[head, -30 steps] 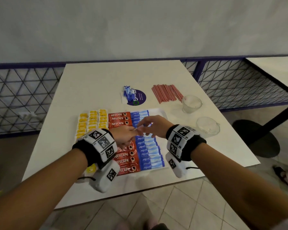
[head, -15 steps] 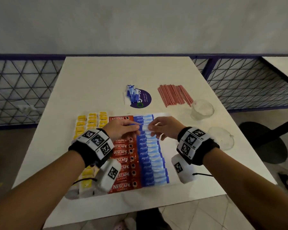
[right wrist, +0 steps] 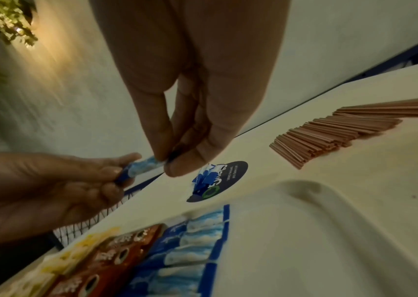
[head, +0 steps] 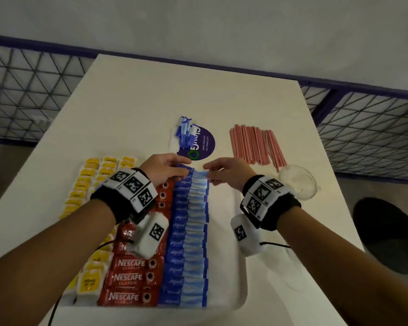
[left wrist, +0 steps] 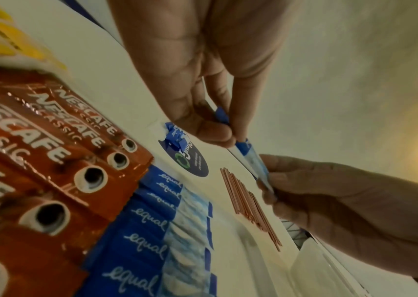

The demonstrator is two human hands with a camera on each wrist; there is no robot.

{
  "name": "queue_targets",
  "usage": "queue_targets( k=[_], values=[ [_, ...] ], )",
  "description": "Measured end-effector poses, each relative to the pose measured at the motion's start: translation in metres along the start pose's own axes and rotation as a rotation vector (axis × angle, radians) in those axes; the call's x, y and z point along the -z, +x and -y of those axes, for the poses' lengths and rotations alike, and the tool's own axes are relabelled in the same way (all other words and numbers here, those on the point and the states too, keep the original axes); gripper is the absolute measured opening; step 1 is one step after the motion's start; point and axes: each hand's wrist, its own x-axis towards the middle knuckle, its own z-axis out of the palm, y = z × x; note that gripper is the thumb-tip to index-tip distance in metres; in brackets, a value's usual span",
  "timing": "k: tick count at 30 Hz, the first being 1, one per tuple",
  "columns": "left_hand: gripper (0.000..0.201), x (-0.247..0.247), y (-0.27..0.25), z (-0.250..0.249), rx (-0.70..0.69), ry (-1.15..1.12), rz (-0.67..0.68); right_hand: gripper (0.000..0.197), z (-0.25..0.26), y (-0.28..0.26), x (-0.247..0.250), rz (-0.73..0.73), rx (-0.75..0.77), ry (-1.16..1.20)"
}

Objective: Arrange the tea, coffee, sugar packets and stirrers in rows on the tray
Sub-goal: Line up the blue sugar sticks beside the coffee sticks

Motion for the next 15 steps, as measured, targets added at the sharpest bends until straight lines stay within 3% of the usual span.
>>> queue_targets(
  k=[4,9,15],
  values=[
    [0.006,-0.003,0.007,0.000,0.037,-0.058,-0.046,0.022,-0.010,0.013,0.003,-0.003,-0.008,-0.129],
    [0.010,0.003,0.015,0.005,-0.065,0.618,-0.051,0.019,-0.018,0.025,0.003,0.009,-0.052,-0.132],
    [0.009,0.013,0.026,0.009,-0.101,0.847,-0.042,0.020,-0.026,0.037,-0.006,-0.012,-0.126,-0.091]
  ],
)
